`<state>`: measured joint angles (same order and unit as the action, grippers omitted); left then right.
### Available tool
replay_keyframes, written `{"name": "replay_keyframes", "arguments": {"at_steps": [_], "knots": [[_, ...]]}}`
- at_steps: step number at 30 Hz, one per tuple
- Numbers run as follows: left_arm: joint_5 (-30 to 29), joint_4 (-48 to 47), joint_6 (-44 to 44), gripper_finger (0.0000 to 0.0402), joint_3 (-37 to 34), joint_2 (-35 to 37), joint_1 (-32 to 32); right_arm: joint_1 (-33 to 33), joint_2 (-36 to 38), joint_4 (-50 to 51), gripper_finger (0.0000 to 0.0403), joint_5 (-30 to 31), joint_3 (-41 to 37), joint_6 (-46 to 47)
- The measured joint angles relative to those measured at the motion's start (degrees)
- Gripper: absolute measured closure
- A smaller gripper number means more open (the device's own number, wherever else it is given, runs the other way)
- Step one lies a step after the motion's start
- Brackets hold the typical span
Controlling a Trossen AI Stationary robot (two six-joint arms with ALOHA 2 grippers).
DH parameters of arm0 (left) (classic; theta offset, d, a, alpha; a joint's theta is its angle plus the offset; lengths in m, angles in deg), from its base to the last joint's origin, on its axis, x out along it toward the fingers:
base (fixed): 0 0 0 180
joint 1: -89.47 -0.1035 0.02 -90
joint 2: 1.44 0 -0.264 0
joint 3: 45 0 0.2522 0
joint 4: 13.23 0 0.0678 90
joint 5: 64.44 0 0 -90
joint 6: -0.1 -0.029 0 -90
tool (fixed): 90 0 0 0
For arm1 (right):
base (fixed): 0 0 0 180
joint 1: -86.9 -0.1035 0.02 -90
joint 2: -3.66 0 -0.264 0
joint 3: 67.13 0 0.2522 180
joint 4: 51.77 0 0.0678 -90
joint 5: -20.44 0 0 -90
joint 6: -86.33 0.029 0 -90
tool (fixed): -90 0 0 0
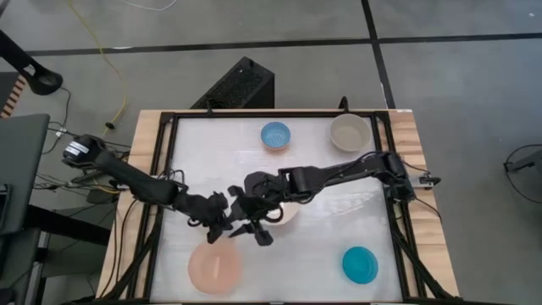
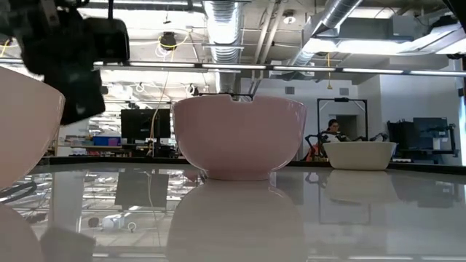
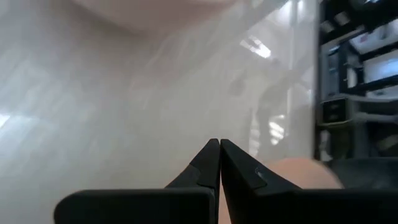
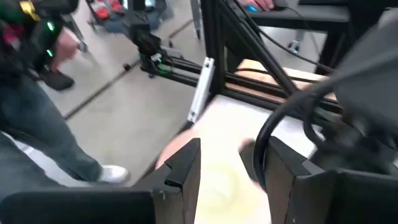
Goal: Nest bowls inside each other
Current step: Stack the orange bowl on top of the pink bowl
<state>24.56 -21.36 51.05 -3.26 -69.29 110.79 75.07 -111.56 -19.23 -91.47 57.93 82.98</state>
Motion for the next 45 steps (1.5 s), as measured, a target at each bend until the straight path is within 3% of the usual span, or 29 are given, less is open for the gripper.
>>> {"name": "replay_keyframes", "arguments": {"at_steps": [12, 20, 32, 38, 45], "knots": [[-12.8, -24.6, -2.1, 0.0401, 0.0, 22.3, -3.3, 0.4, 1.6, 5.4, 0.0264, -0.9, 0.0, -2.3], [-18.0, -27.8, -6.1, 0.0401, 0.0, 33.0, -9.1, -2.9, -4.2, 1.8, 0.0264, -1.0, 0.0, -2.0], [-19.2, -27.9, -8.6, 0.0401, 0.0, 40.0, -14.9, -5.5, -13.1, -3.8, 0.0264, -4.0, 0.1, 0.3], [-19.2, -27.7, -8.9, 0.0401, 0.0, 40.3, -15.2, -5.9, -16.9, -6.7, 0.0264, -7.9, -0.1, 0.8], [-19.2, -27.6, -8.4, 0.0401, 0.0, 40.3, -15.2, -7.0, -19.2, -5.7, 0.0264, -8.3, -0.1, -2.2]]}}
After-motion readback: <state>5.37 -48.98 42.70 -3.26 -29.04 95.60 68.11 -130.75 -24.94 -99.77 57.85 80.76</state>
